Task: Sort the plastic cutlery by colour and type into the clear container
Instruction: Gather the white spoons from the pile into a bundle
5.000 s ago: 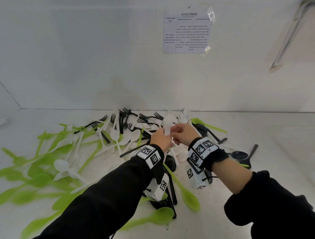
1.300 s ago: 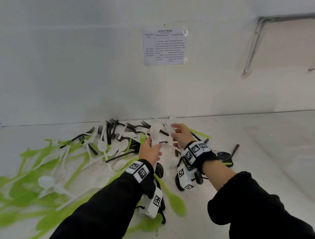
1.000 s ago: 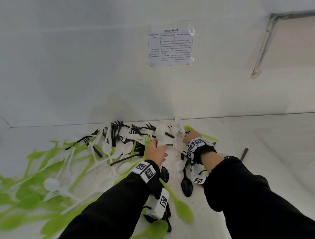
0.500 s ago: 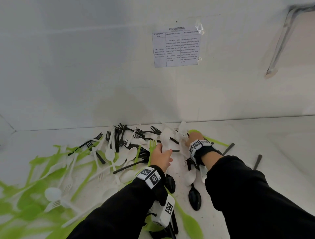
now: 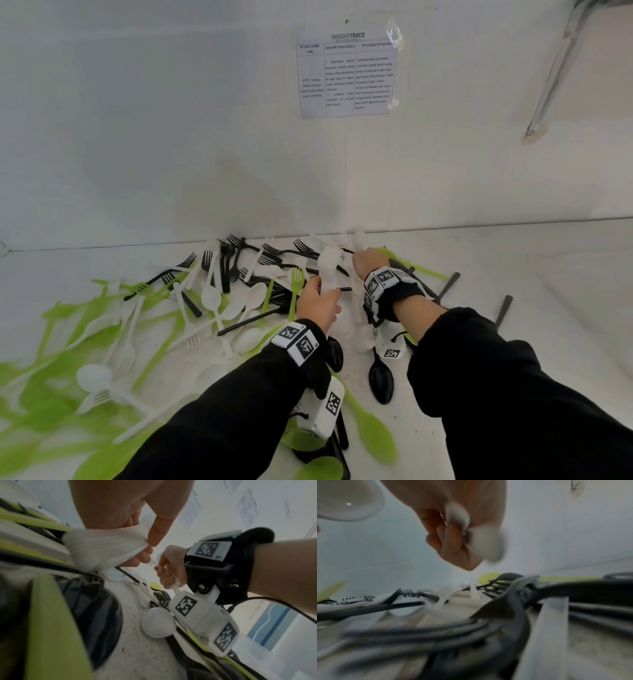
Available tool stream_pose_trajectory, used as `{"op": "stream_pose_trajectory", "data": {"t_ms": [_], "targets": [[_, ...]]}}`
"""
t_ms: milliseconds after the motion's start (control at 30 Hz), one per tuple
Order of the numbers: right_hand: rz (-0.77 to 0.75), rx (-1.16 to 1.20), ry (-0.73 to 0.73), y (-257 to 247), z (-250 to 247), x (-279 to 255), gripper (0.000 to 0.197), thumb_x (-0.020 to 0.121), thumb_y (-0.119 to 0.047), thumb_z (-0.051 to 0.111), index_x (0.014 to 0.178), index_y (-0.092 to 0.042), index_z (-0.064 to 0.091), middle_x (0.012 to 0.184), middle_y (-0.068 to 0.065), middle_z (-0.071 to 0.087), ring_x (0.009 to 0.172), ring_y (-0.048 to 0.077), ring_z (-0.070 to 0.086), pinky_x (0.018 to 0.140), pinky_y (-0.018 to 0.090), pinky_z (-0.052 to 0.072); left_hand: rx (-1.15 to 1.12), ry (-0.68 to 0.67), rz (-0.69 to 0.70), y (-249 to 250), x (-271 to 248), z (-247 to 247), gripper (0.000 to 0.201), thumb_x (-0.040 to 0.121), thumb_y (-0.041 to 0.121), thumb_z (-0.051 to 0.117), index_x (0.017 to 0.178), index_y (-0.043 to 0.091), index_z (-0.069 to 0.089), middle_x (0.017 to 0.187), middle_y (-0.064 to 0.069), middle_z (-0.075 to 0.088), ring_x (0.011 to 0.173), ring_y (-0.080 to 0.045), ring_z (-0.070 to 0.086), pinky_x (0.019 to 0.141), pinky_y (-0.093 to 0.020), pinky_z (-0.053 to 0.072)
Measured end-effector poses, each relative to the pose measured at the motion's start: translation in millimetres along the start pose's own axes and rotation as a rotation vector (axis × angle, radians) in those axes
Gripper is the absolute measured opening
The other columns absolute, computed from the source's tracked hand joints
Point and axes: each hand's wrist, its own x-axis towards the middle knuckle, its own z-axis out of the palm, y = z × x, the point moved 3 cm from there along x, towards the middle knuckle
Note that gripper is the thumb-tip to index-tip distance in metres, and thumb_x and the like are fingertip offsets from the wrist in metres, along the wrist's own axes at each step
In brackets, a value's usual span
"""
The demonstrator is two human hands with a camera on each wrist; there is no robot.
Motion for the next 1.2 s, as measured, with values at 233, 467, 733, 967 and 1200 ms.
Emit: {"op": "stream_pose_trajectory", "data": {"t_ms": [233, 467, 733, 967, 1200], "targets": [[-0.059, -0.101, -0.072, 14.8, 27.1, 16.0, 0.021, 0.089, -0.027, 0.048, 0.107, -0.017, 0.053, 0.093, 0.003, 0.062, 0.093, 0.026, 0.062, 0.079, 0.032, 0.047, 0.005, -0.005, -0.022, -0.8, 1.7, -0.5, 0.021, 0.092, 0.017, 0.05, 0.113, 0.018, 0.054, 0.099, -0.003, 0.061, 0.071, -0.015, 0.059, 0.057, -0.023, 0.047], [-0.032, -0.002, -0.098, 15.6, 6.3, 11.1, 0.035, 0.092, -0.024, 0.051, 0.119, -0.004, 0.058, 0.123, 0.016, 0.059, 0.113, 0.029, 0.057, 0.08, 0.027, 0.039, -0.008, 0.002, 0.002, 0.3, 5.9, -6.6, 0.022, 0.092, 0.013, 0.05, 0.114, 0.017, 0.054, 0.089, 0.0, 0.059, 0.065, -0.014, 0.056, 0.056, -0.025, 0.045], [0.008, 0.162, -0.021, 9.7, -18.6, 21.8, 0.034, 0.097, -0.017, 0.042, 0.117, 0.008, 0.052, 0.116, 0.021, 0.058, 0.112, 0.033, 0.054, 0.086, 0.035, 0.042, -0.012, 0.022, -0.024, -2.5, 7.3, -7.2, 0.024, 0.092, 0.014, 0.051, 0.116, 0.017, 0.053, 0.092, 0.0, 0.06, 0.065, -0.013, 0.056, 0.059, -0.025, 0.048], [0.056, 0.469, 0.064, 14.1, -19.0, 31.7, 0.037, 0.092, -0.004, 0.04, 0.129, 0.001, 0.034, 0.101, 0.023, 0.053, 0.08, 0.034, 0.059, 0.07, 0.043, 0.052, -0.036, 0.015, -0.04, -4.7, 9.8, -7.1, 0.021, 0.092, 0.012, 0.051, 0.111, 0.021, 0.052, 0.088, 0.003, 0.058, 0.064, -0.013, 0.056, 0.055, -0.022, 0.046], [0.067, 0.23, 0.084, 20.0, -20.8, 31.3, 0.035, 0.09, -0.024, 0.056, 0.112, 0.004, 0.054, 0.108, 0.017, 0.059, 0.099, 0.032, 0.056, 0.079, 0.032, 0.041, -0.033, 0.024, -0.037, -4.8, 10.5, -6.5, 0.035, 0.092, 0.011, 0.051, 0.126, 0.012, 0.05, 0.107, -0.008, 0.061, 0.069, -0.016, 0.057, 0.052, -0.019, 0.044]]}}
